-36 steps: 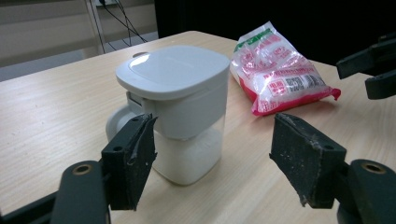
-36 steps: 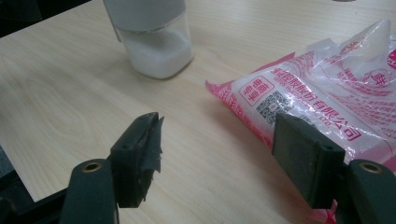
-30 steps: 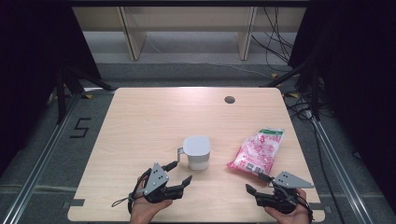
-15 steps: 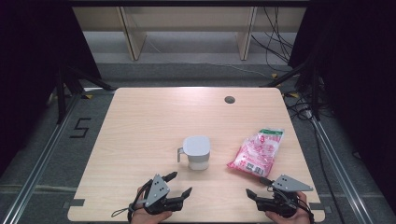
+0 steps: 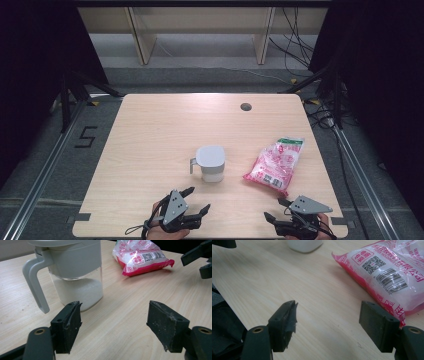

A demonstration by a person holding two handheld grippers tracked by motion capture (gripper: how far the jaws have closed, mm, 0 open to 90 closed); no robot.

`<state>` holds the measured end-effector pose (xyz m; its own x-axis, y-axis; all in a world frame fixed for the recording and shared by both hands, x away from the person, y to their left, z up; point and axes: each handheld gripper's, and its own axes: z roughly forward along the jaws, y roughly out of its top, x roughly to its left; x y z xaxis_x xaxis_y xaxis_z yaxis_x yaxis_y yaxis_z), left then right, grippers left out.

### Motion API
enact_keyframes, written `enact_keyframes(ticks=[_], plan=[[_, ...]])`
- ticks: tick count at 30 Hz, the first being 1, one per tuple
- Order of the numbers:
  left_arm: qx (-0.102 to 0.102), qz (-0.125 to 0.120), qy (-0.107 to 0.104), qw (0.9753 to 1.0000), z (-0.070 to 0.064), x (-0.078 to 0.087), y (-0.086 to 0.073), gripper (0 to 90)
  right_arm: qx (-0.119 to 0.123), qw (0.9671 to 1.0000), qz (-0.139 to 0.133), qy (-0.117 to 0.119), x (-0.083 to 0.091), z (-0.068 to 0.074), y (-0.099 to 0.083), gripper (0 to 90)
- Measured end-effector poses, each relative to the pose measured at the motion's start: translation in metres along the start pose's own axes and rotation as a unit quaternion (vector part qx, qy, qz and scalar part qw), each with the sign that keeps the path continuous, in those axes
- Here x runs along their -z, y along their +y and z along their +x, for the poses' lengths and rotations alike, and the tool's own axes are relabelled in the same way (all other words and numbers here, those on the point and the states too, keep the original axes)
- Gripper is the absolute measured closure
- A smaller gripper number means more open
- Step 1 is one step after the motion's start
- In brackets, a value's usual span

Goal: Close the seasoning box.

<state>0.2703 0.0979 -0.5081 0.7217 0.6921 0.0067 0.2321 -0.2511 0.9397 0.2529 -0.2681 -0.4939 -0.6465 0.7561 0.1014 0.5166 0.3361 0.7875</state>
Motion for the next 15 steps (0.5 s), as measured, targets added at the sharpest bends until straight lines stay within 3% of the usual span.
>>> enact_keyframes(ticks=[1,2,5,6,7,9,11,12,15], plan=[[-0.011,0.004,-0.001,0.9999,0.0024,0.0012,0.0004,26.7,-0.001,1.0,0.0,0.0,0.0001,0.0,-0.0002,30.8],[-0.002,0.006,0.004,1.0,0.0016,0.0021,0.0002,26.7,-0.005,1.0,0.0,0.001,0.0003,0.0002,-0.0004,30.7],[0.003,0.004,0.005,1.0,0.0032,0.0029,0.0001,26.7,0.005,1.0,-0.001,0.001,-0.0002,-0.0022,-0.0003,30.6],[-0.012,0.003,0.004,0.9999,0.0049,0.0029,0.0005,26.7,0.005,1.0,-0.001,0.001,-0.0002,-0.0022,-0.0004,30.6],[-0.005,0.003,0.005,1.0,0.004,0.0031,0.0003,26.7,0.005,1.0,-0.001,0.002,-0.0003,-0.0022,-0.0004,30.6],[-0.01,0.006,0.003,0.9999,0.0051,0.0027,0.0,26.7,-0.002,1.0,0.006,0.0,0.0002,-0.0004,-0.001,30.6],[0.007,0.007,0.005,0.9999,0.003,0.0017,-0.0012,26.7,0.004,1.0,0.003,0.002,-0.0004,-0.0011,-0.0009,30.6],[0.0,0.013,0.005,0.9999,0.0043,0.0018,-0.0013,26.7,0.005,1.0,0.004,0.002,-0.0004,-0.0011,-0.0009,30.6],[0.008,0.006,0.006,0.9999,0.0042,0.0015,-0.0014,26.7,0.004,1.0,0.003,0.001,-0.0005,-0.0013,-0.001,30.6]])
